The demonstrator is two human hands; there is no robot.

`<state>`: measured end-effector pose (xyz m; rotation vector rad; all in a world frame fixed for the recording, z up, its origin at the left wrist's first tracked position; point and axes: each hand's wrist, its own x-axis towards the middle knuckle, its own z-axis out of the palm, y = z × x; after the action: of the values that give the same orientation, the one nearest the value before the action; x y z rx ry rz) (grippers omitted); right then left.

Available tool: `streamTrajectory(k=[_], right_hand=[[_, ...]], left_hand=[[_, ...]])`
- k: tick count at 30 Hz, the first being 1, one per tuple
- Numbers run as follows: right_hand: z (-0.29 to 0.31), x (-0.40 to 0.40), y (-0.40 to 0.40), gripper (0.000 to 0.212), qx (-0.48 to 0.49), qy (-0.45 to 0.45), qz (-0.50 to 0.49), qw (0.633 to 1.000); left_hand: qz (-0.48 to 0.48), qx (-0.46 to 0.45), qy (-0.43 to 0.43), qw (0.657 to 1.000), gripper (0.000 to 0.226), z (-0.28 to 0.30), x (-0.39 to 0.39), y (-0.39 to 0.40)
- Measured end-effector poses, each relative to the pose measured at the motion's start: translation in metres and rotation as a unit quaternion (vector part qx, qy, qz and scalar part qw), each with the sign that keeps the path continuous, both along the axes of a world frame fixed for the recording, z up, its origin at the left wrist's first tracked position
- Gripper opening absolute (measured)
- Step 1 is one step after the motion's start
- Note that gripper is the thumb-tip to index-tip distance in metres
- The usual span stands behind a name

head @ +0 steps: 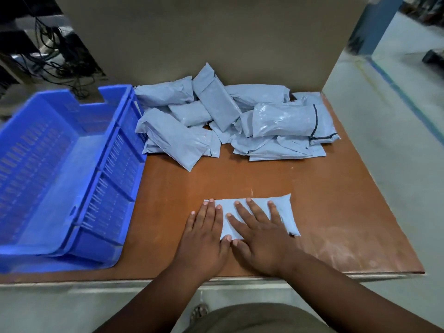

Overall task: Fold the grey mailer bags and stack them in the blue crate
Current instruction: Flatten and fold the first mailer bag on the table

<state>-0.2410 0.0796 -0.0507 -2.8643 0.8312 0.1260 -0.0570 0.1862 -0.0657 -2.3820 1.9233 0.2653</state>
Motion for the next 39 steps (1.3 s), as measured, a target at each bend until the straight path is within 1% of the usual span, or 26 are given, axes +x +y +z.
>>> streamTrajectory(k=[2, 3, 5, 7, 9, 13, 16, 18, 21, 23, 25, 27, 28, 29, 31, 32, 34, 36, 37, 39], right_hand=[[0.008, -0.011, -0.006, 0.065, 0.015, -0.03, -0.004, 0.999], [0.011, -0.019, -0.01, 0.065, 0.005, -0.038, -0.003, 0.999], [0.015, -0.038, -0.02, 0.068, -0.029, -0.029, -0.002, 0.999], [0.012, -0.057, -0.028, 0.073, -0.038, -0.014, -0.018, 0.999], [0.003, -0.068, -0.031, 0.077, -0.027, -0.005, -0.037, 0.999], [-0.009, -0.071, -0.032, 0.08, -0.005, 0.011, -0.049, 0.999], [-0.007, -0.069, -0.034, 0.084, -0.006, 0.02, -0.048, 0.999], [-0.006, -0.069, -0.034, 0.083, 0.0, 0.01, -0.045, 0.999], [-0.004, -0.07, -0.036, 0.083, 0.013, 0.025, -0.035, 0.999], [-0.001, -0.071, -0.036, 0.082, 0.015, 0.028, -0.032, 0.999], [0.005, -0.072, -0.037, 0.082, 0.015, 0.027, -0.028, 0.999], [0.012, -0.072, -0.039, 0.08, 0.023, 0.037, -0.021, 0.999], [0.017, -0.072, -0.041, 0.078, 0.033, 0.037, -0.017, 0.999], [0.022, -0.071, -0.045, 0.076, 0.043, 0.031, -0.014, 0.998], [0.033, -0.067, -0.061, 0.071, 0.061, 0.008, -0.016, 0.998], [0.038, -0.063, -0.072, 0.069, 0.064, 0.0, -0.019, 0.998], [0.048, -0.048, -0.092, 0.074, 0.064, -0.003, -0.011, 0.998], [0.057, -0.032, -0.105, 0.082, 0.104, 0.01, -0.004, 0.995], [0.059, -0.024, -0.108, 0.086, 0.117, 0.027, -0.001, 0.993], [0.058, -0.012, -0.11, 0.084, 0.102, 0.071, 0.01, 0.992]], left_hand=[[0.009, -0.006, -0.002, 1.0, 0.08, 0.005, -0.003, -0.001], [0.008, -0.021, -0.003, 1.0, 0.079, 0.008, -0.006, -0.003], [-0.025, -0.054, 0.013, 0.998, 0.077, 0.013, -0.016, -0.009], [-0.076, -0.063, 0.035, 0.994, 0.074, 0.013, -0.03, -0.017], [-0.106, -0.061, 0.036, 0.992, 0.073, 0.009, -0.042, -0.026], [-0.099, -0.037, 0.016, 0.994, 0.073, -0.002, -0.049, -0.035], [-0.105, -0.034, 0.027, 0.994, 0.076, -0.002, -0.045, -0.034], [-0.107, -0.029, 0.032, 0.993, 0.074, -0.001, -0.042, -0.035], [-0.078, -0.024, 0.044, 0.996, 0.07, 0.002, -0.036, -0.032], [-0.038, -0.021, 0.032, 0.999, 0.069, 0.002, -0.028, -0.026], [0.0, -0.008, 0.018, 1.0, 0.072, 0.002, -0.019, -0.018], [0.019, 0.014, 0.023, 0.999, 0.08, 0.007, -0.012, -0.013], [0.023, 0.03, 0.031, 0.999, 0.085, 0.012, -0.01, -0.014], [0.025, 0.048, 0.037, 0.998, 0.084, 0.017, -0.006, -0.017], [0.022, 0.053, 0.044, 0.997, 0.075, 0.029, 0.0, -0.029], [0.015, 0.037, 0.052, 0.998, 0.078, 0.035, 0.003, -0.037], [0.01, 0.015, 0.084, 0.996, 0.092, 0.05, 0.007, -0.057], [0.018, 0.025, 0.097, 0.995, 0.096, 0.062, 0.005, -0.075], [0.015, 0.033, 0.086, 0.996, 0.094, 0.065, 0.002, -0.082], [0.008, 0.049, 0.063, 0.997, 0.086, 0.067, -0.003, -0.092]])
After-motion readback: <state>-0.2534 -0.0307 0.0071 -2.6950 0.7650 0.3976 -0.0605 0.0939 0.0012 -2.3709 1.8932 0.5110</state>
